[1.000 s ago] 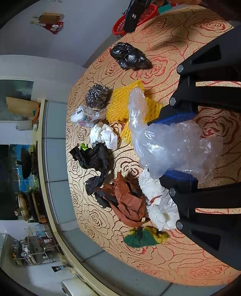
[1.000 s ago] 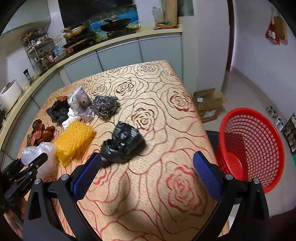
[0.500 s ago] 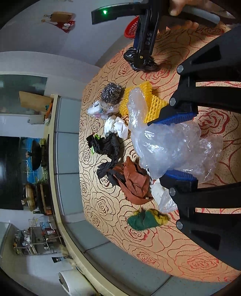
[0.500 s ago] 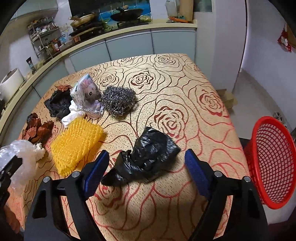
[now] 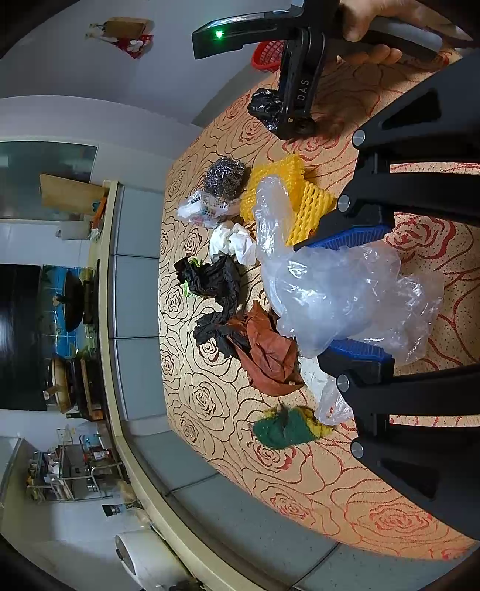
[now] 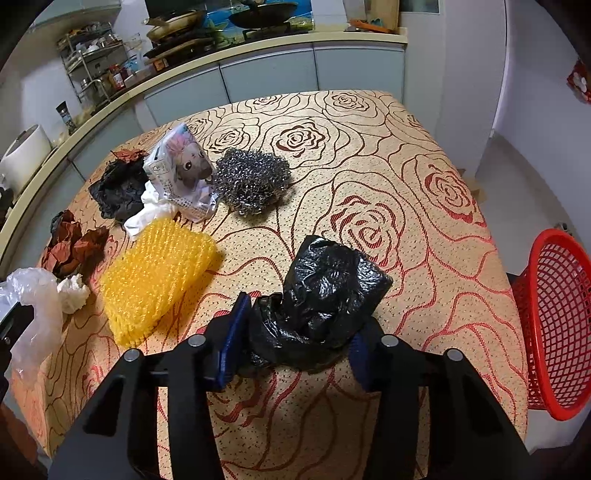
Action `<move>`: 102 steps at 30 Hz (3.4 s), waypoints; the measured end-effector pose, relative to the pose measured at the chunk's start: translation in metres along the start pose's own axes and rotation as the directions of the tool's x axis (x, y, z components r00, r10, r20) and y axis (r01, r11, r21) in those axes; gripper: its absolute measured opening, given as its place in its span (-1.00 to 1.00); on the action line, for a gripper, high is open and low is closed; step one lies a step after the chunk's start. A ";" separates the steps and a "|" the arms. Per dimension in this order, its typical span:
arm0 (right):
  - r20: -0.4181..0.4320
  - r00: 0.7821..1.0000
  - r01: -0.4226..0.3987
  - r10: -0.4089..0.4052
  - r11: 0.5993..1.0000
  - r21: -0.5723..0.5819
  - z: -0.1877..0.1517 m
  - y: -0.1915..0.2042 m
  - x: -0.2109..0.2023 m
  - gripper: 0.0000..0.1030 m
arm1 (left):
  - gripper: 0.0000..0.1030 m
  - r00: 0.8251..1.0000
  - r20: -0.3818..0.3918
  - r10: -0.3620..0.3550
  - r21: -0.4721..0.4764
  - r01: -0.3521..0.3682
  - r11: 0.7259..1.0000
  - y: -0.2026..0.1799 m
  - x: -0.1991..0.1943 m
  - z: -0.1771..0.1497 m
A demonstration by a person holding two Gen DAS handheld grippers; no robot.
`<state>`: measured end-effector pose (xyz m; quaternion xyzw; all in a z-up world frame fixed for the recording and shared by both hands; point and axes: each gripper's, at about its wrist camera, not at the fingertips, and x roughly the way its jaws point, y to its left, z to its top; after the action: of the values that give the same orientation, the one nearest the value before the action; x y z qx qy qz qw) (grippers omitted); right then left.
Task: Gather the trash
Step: 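Carry both bags over the red wastebasket with both grippers, then open both grippers to drop the bags into the red wastebasket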
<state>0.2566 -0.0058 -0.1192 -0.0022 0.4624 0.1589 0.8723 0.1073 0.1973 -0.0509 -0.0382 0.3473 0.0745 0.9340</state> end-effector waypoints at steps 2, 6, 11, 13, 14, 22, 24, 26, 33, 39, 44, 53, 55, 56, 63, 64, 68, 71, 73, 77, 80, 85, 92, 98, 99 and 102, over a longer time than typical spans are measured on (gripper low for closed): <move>0.001 1.000 -0.007 0.007 1.000 0.003 -0.001 0.000 -0.003 -0.15 | -0.21 1.000 0.000 0.000 0.001 0.000 1.000 0.000 -0.001 0.000; 0.013 1.000 -0.021 0.021 1.000 0.013 -0.002 -0.002 -0.012 -0.16 | -0.21 1.000 0.007 0.002 0.004 -0.002 1.000 -0.001 -0.003 0.001; 0.059 0.998 -0.021 0.020 1.000 0.015 -0.001 -0.005 -0.032 -0.16 | -0.21 1.000 0.023 0.003 0.010 -0.003 1.000 -0.006 -0.010 0.004; 0.078 0.997 -0.016 0.015 1.000 0.012 -0.001 -0.007 -0.040 -0.16 | -0.21 1.000 0.029 0.000 0.013 0.000 1.000 -0.009 -0.012 0.006; 0.089 0.996 -0.014 0.013 1.000 0.010 0.000 -0.008 -0.044 -0.16 | -0.21 0.999 0.034 -0.003 0.016 0.002 1.000 -0.011 -0.013 0.007; 0.157 0.988 -0.001 -0.004 0.999 0.034 0.004 -0.025 -0.074 -0.16 | -0.21 0.998 0.064 -0.024 0.041 0.022 0.999 -0.026 -0.021 0.017; 0.172 0.985 0.004 -0.011 0.999 0.043 0.004 -0.031 -0.080 -0.16 | -0.21 0.997 0.071 -0.031 0.048 0.028 0.998 -0.031 -0.023 0.019; 0.188 0.982 0.014 -0.024 0.998 0.054 0.004 -0.039 -0.087 -0.16 | -0.21 0.996 0.078 -0.041 0.056 0.037 0.998 -0.037 -0.024 0.022; 0.223 0.973 0.039 -0.061 0.994 0.102 0.004 -0.066 -0.106 -0.16 | -0.21 0.992 0.095 -0.086 0.106 0.076 0.991 -0.066 -0.026 0.033; 0.246 0.963 0.076 -0.111 0.986 0.149 0.003 -0.095 -0.123 -0.16 | -0.21 0.982 0.111 -0.150 0.156 0.132 0.979 -0.099 -0.026 0.045; 0.261 0.950 0.117 -0.169 0.972 0.203 0.000 -0.127 -0.138 -0.16 | -0.21 0.971 0.117 -0.207 0.200 0.181 0.963 -0.131 -0.024 0.054; 0.261 0.923 0.198 -0.283 0.931 0.307 -0.013 -0.188 -0.161 -0.16 | -0.21 0.934 0.084 -0.347 0.267 0.315 0.911 -0.198 -0.016 0.065; 0.259 0.917 0.214 -0.304 0.921 0.325 -0.015 -0.199 -0.166 -0.16 | -0.20 0.923 0.069 -0.378 0.278 0.346 0.896 -0.214 -0.013 0.065; 0.258 0.913 0.221 -0.315 0.916 0.335 -0.017 -0.205 -0.168 -0.16 | -0.20 0.918 0.060 -0.392 0.286 0.361 0.888 -0.223 -0.011 0.065; 0.234 0.903 0.260 -0.361 0.891 0.371 -0.028 -0.233 -0.174 -0.16 | -0.20 0.880 -0.012 -0.475 0.310 0.455 0.835 -0.277 0.005 0.064; 0.230 0.903 0.263 -0.364 0.889 0.375 -0.030 -0.236 -0.174 -0.16 | -0.20 0.876 -0.020 -0.481 0.311 0.463 0.830 -0.283 0.008 0.064; 0.207 0.904 0.277 -0.373 0.883 0.380 -0.034 -0.245 -0.169 -0.16 | -0.20 0.853 -0.064 -0.518 0.307 0.511 0.803 -0.310 0.021 0.061; 0.189 0.906 0.288 -0.378 0.880 0.379 -0.036 -0.253 -0.164 -0.16 | -0.20 0.841 -0.092 -0.533 0.302 0.534 0.790 -0.323 0.029 0.058; 0.178 0.908 0.293 -0.380 0.877 0.380 -0.036 -0.257 -0.161 -0.16 | -0.20 0.833 -0.113 -0.542 0.295 0.549 0.782 -0.331 0.035 0.056; 0.151 0.911 0.309 -0.385 0.876 0.370 -0.036 -0.265 -0.153 -0.16 | -0.20 0.818 -0.155 -0.554 0.277 0.574 0.770 -0.348 0.053 0.053; 0.131 0.911 0.324 -0.390 0.876 0.358 -0.037 -0.272 -0.147 -0.16 | -0.20 0.810 -0.184 -0.556 0.262 0.586 0.767 -0.358 0.065 0.049; 0.106 0.912 0.341 -0.396 0.877 0.339 -0.037 -0.280 -0.136 -0.16 | -0.16 0.802 -0.222 -0.554 0.240 0.596 0.766 -0.368 0.080 0.041; 0.079 0.925 0.330 -0.373 0.888 0.320 -0.040 -0.284 -0.117 -0.15 | -0.08 0.797 -0.238 -0.555 0.246 0.603 0.759 -0.377 0.088 0.038; 0.066 0.947 0.278 -0.316 0.902 0.329 -0.044 -0.289 -0.107 0.08 | 0.23 0.785 -0.235 -0.573 0.240 0.618 0.749 -0.380 0.089 0.043; 0.071 0.950 0.265 -0.305 0.903 0.337 -0.045 -0.291 -0.107 0.14 | 0.25 0.783 -0.233 -0.576 0.236 0.620 0.748 -0.380 0.089 0.044; 0.079 0.957 0.234 -0.279 0.905 0.356 -0.046 -0.293 -0.108 0.29 | 0.31 0.781 -0.232 -0.580 0.234 0.623 0.746 -0.380 0.088 0.046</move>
<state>0.2447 -0.3208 -0.1004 0.0990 0.4218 -0.0405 0.9003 0.2661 -0.1617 -0.0663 -0.0123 0.3898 -0.2871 0.8749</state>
